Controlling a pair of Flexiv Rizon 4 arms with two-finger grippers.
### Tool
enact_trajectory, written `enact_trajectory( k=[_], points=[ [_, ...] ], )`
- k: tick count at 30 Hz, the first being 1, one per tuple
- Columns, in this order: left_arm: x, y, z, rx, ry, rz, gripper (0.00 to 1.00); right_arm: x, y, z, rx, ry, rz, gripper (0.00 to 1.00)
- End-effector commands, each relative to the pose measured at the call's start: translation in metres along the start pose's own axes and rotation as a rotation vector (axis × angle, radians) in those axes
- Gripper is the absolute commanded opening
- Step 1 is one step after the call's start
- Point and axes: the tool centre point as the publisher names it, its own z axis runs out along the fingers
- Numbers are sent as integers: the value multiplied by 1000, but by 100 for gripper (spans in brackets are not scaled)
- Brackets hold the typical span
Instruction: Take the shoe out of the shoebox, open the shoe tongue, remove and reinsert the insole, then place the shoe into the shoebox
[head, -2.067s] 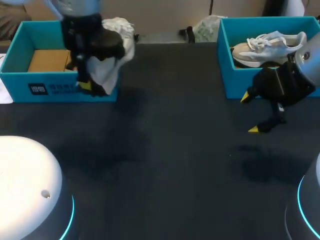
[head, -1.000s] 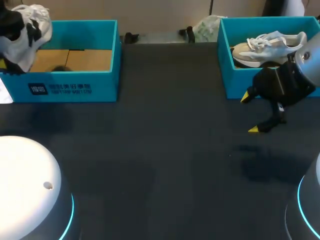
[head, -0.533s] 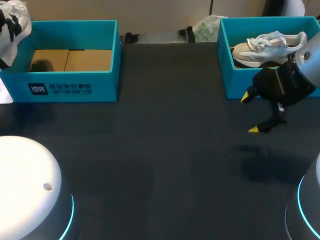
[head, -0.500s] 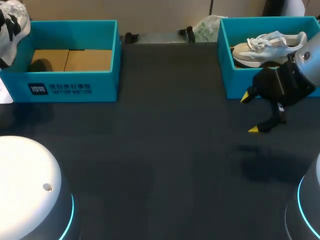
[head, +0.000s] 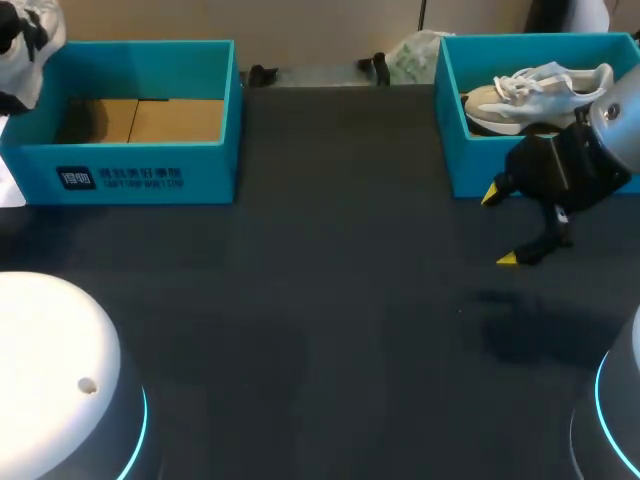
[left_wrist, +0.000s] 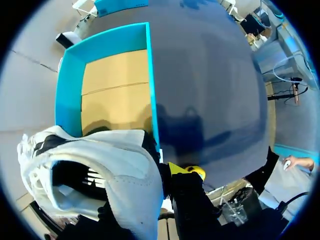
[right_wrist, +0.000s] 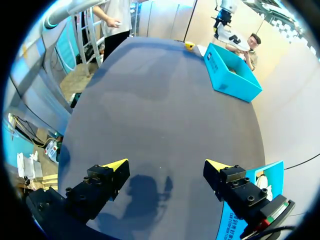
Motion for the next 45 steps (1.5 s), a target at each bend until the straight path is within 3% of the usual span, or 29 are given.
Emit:
enact_trajectory(
  k=[1,18,20,23,25,30,33,41,45],
  points=[
    [-7,-3,5,-4,-23,14,0,0,0,1,3,-1,0,100],
    [-11,-8,5,9,-28,-50,0,0,0,1,3,-1,0,100],
    [-6,-10,3,-79,-68,102,0,0,0,1,3,-1,0,100],
    [-6,-4,4,-162,-26,338,0,0,0,1,3,-1,0,100],
    [-8,2,5,-177,3,453,0,0,0,1,3,-1,0,100],
    [-15,13,1,-150,-17,631,0,0,0,1,3,-1,0,100],
    [-15,16,2,-214,-25,839,0,0,0,1,3,-1,0,100],
    [-29,23,-3,-219,31,1268,0,0,0,1,3,-1,0,100],
    [-34,25,-10,-167,28,1469,0,0,0,1,3,-1,0,100]
  ],
)
